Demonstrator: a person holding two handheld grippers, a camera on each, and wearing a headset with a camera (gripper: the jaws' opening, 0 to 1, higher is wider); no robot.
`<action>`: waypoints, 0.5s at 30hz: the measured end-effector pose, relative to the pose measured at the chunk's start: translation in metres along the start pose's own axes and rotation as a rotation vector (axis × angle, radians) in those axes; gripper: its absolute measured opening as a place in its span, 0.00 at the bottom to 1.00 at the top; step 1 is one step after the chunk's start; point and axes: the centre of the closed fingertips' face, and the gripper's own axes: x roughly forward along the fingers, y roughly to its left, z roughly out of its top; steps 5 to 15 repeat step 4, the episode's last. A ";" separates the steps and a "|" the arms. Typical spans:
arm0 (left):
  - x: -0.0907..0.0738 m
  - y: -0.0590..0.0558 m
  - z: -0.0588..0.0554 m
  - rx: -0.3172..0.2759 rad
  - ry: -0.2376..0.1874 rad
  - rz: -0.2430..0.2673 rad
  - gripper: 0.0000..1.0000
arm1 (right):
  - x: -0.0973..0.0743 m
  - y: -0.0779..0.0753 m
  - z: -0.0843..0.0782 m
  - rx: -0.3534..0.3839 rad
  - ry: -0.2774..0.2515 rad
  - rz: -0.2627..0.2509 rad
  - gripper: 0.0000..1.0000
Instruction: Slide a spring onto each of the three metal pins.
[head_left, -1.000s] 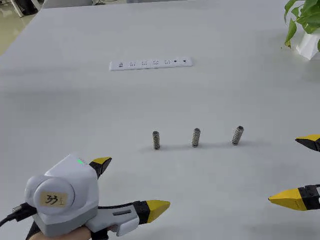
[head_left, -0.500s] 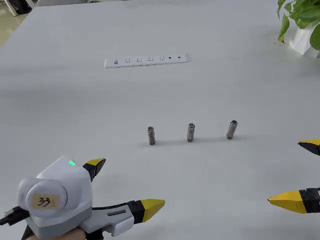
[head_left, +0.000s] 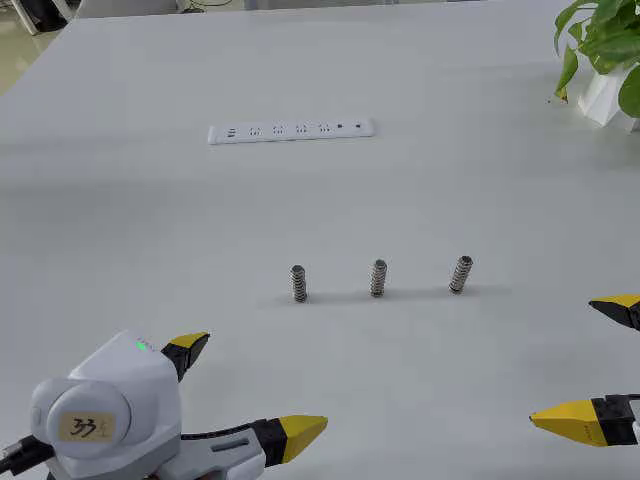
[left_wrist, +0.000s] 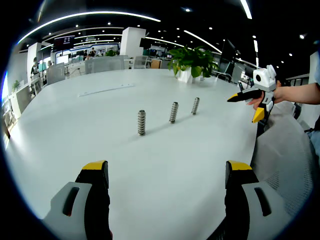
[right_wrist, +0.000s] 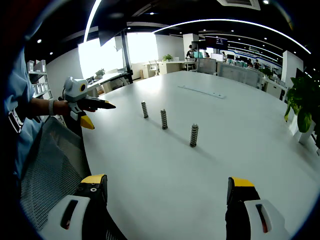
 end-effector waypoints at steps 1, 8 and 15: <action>0.000 0.001 0.000 0.000 0.001 -0.001 0.96 | 0.000 0.000 0.000 -0.001 0.002 0.000 0.99; -0.001 0.002 0.001 0.000 -0.003 0.003 0.96 | 0.003 0.003 0.000 -0.006 0.011 0.008 0.99; -0.001 0.002 0.001 0.000 -0.003 0.003 0.96 | 0.003 0.003 0.000 -0.006 0.011 0.008 0.99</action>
